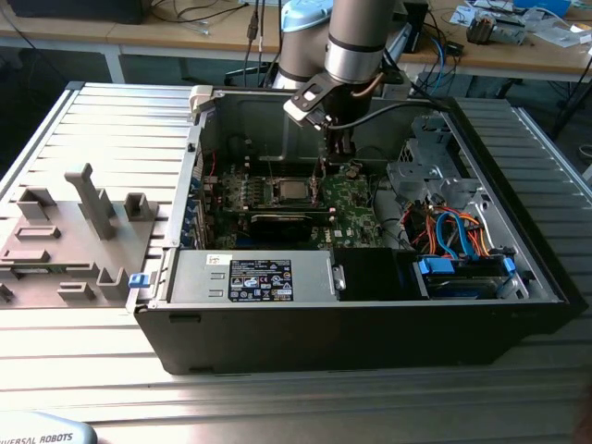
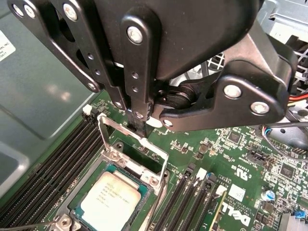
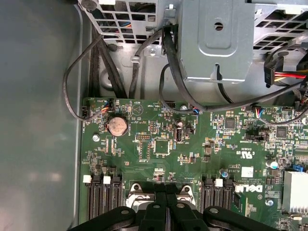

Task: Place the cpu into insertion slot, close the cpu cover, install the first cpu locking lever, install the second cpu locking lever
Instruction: 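Close the cpu cover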

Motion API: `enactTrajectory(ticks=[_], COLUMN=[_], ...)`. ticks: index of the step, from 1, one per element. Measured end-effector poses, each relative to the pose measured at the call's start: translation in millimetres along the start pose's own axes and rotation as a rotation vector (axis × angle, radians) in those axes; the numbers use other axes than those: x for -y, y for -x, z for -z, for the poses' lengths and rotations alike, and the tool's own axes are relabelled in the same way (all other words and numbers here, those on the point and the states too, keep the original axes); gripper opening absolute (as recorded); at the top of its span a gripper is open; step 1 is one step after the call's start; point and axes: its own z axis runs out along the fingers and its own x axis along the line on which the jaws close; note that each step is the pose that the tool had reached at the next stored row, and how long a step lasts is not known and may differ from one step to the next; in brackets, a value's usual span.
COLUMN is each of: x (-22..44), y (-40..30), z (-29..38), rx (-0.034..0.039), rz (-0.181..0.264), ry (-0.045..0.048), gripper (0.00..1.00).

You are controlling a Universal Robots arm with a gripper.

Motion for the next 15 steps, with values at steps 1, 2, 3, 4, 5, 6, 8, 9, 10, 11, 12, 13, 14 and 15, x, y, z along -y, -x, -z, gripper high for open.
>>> enactTrajectory(ticks=[1, 2, 3, 4, 5, 6, 8, 9, 10, 11, 12, 13, 14, 15], x=[0.2, 0.4, 0.7, 1.0, 1.3, 1.6, 2.3, 2.6, 2.9, 3.6, 4.1, 4.5, 5.0, 5.4], y=[0.0, 0.0, 0.0, 0.0, -0.1, -0.1, -0.1, -0.1, -0.1, -0.1, -0.2, -0.2, -0.2, -0.2], z=[0.0, 0.0, 0.0, 0.0, -0.1, -0.1, -0.1, -0.2, -0.2, -0.3, -0.3, -0.3, -0.4, -0.4], rx=[0.0000, 0.0000, -0.0001, -0.0001, -0.0001, 0.0000, 0.0000, 0.0000, 0.0000, 0.0000, 0.0000, 0.0000, 0.0000, 0.0000], rz=[0.000, 0.000, 0.000, 0.000, 0.000, 0.000, 0.000, 0.000, 0.000, 0.000, 0.000, 0.000, 0.000, 0.000], ry=[0.0000, 0.0000, 0.0000, 0.0000, 0.0000, 0.0000, 0.0000, 0.0000, 0.0000, 0.0000, 0.0000, 0.0000, 0.0000, 0.0000], gripper=[0.11, 0.11, 0.11, 0.11, 0.11, 0.11, 0.11, 0.11, 0.11, 0.11, 0.11, 0.11, 0.11, 0.11])
